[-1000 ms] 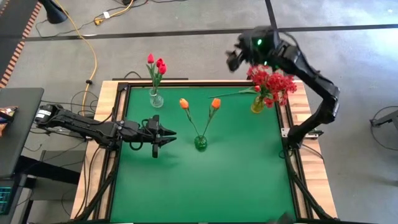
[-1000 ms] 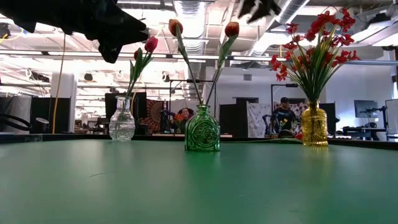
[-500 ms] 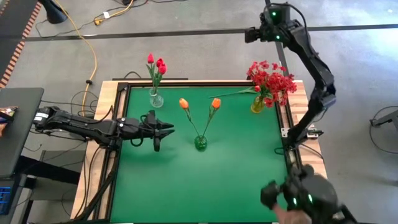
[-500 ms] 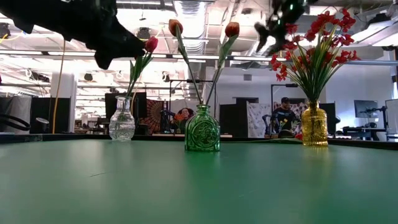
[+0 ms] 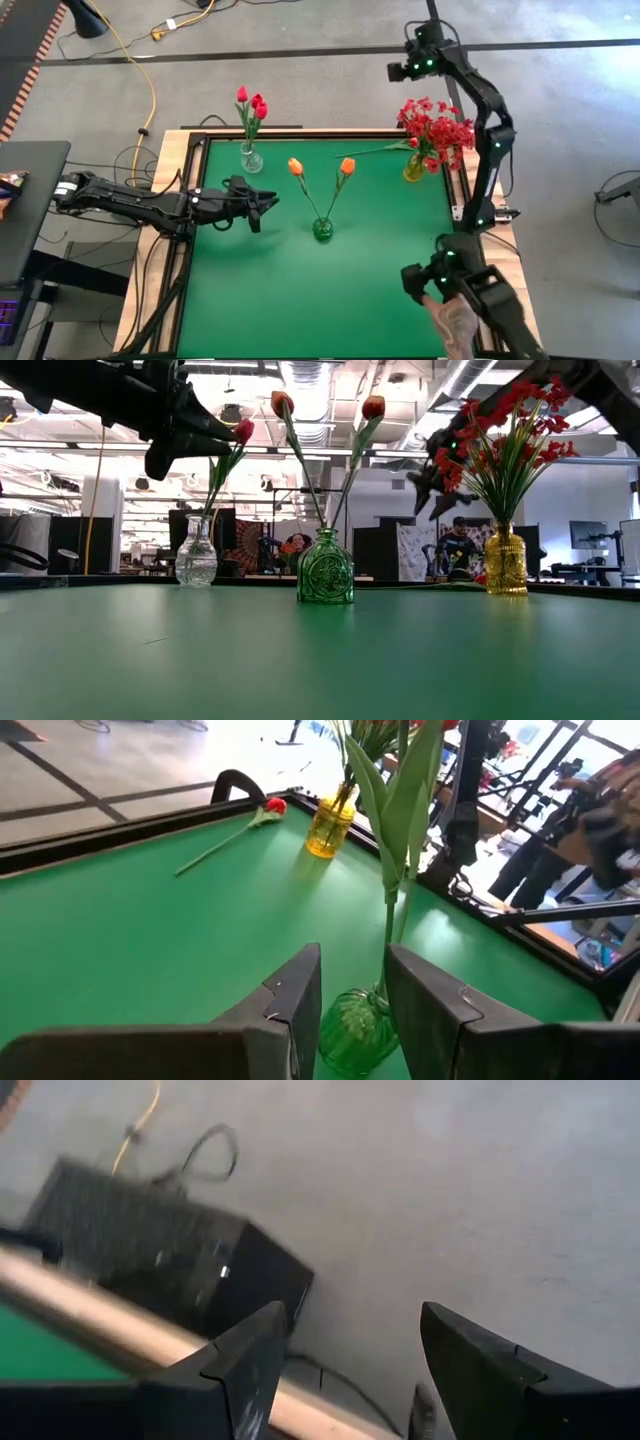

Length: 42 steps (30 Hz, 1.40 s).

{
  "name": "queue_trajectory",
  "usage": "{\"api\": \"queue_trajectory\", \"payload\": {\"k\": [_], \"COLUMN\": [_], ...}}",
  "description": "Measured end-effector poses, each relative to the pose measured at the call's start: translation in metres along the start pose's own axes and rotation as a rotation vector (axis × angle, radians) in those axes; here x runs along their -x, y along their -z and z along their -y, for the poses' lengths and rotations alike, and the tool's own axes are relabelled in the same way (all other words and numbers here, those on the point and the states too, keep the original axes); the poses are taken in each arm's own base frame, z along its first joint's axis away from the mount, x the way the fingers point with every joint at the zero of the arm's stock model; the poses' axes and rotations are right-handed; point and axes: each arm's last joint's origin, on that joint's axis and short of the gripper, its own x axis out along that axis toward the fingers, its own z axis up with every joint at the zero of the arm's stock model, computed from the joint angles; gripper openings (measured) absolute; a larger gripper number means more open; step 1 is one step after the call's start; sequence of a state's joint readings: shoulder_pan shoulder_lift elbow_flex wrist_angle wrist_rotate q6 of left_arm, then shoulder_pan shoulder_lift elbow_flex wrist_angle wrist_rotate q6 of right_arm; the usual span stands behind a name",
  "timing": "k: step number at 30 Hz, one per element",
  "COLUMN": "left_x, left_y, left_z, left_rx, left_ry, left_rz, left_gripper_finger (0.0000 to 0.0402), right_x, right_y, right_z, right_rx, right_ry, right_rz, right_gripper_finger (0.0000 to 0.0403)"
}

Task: Sort flowers into vase by color
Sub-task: Put the orange tulip into the green vase

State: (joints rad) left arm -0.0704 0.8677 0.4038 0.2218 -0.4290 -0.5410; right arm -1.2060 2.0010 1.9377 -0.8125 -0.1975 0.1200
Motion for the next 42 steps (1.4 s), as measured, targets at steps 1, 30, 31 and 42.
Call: {"api": "queue_trajectory", "payload": {"k": [1, 30, 31, 42], "left_x": [0.000, 0.000, 0.000, 0.000], "left_y": [0.000, 0.000, 0.000, 0.000], "left_z": [0.000, 0.000, 0.000, 0.000], "left_rx": [0.004, -0.011, -0.011, -0.004], "left_ry": [0.000, -0.002, -0.002, 0.018], "left_rz": [0.000, -0.003, -0.003, -0.010], "left_gripper_finger": [0.0100, 0.0100, 0.0100, 0.0100], "right_x": [-0.007, -0.073, -0.073, -0.088], "right_y": [0.002, 0.086, 0.089, 0.127], "right_z": [0.000, -0.055, -0.057, -0.070], "right_rx": [0.016, 0.778, 0.813, 1.053], "right_ry": [-0.015, -0.243, -0.259, -0.284], "right_rz": [-0.022, -0.509, -0.526, -0.661], "right_gripper_finger": [0.0260, 0.0260, 0.0260, 0.0260]}}
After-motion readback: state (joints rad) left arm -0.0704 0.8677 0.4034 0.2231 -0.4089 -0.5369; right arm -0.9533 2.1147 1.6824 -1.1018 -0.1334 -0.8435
